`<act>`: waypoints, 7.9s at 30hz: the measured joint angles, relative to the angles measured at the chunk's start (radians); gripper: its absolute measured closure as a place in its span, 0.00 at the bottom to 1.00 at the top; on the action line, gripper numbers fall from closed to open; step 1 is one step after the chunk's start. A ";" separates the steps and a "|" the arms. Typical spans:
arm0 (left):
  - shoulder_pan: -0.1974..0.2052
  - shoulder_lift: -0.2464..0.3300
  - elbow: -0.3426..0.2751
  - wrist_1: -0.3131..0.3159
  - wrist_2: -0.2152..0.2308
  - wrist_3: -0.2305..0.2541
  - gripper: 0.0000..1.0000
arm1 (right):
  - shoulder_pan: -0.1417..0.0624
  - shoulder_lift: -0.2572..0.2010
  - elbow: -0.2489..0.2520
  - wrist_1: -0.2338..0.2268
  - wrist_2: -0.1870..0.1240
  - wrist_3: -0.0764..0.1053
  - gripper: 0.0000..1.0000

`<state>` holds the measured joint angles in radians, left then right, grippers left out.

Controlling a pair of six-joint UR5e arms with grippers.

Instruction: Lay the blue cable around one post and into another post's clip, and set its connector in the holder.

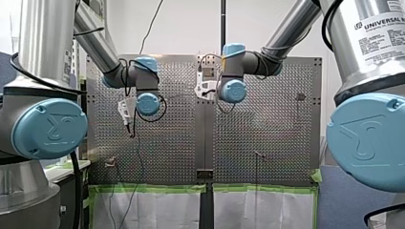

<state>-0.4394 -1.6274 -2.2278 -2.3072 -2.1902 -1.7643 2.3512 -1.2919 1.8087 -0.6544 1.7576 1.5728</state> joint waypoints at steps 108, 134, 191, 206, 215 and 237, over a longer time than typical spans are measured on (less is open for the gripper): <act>0.711 0.015 0.539 -0.417 0.584 -0.255 1.00 | 0.048 0.289 -0.700 0.269 -0.245 0.026 1.00; 0.710 -0.102 0.538 -0.419 0.632 -0.256 1.00 | 0.042 0.305 -0.700 0.294 -0.230 0.031 1.00; 0.673 -0.140 0.492 -0.338 0.735 -0.398 0.02 | -0.008 0.376 -0.555 0.324 -0.150 0.027 1.00; 0.672 -0.151 0.492 -0.338 0.738 -0.403 0.02 | -0.057 0.374 -0.416 0.192 -0.027 0.030 1.00; 0.675 -0.151 0.492 -0.338 0.740 -0.415 0.02 | -0.079 0.371 -0.329 0.105 0.051 0.015 1.00; 0.678 -0.151 0.492 -0.338 0.750 -0.431 0.02 | -0.154 0.347 -0.102 -0.121 0.273 0.047 1.00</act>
<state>0.2388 -1.7783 -1.7361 -2.6451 -1.4403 -2.1950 2.1973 -0.9452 1.7068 -0.7759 2.0301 1.6193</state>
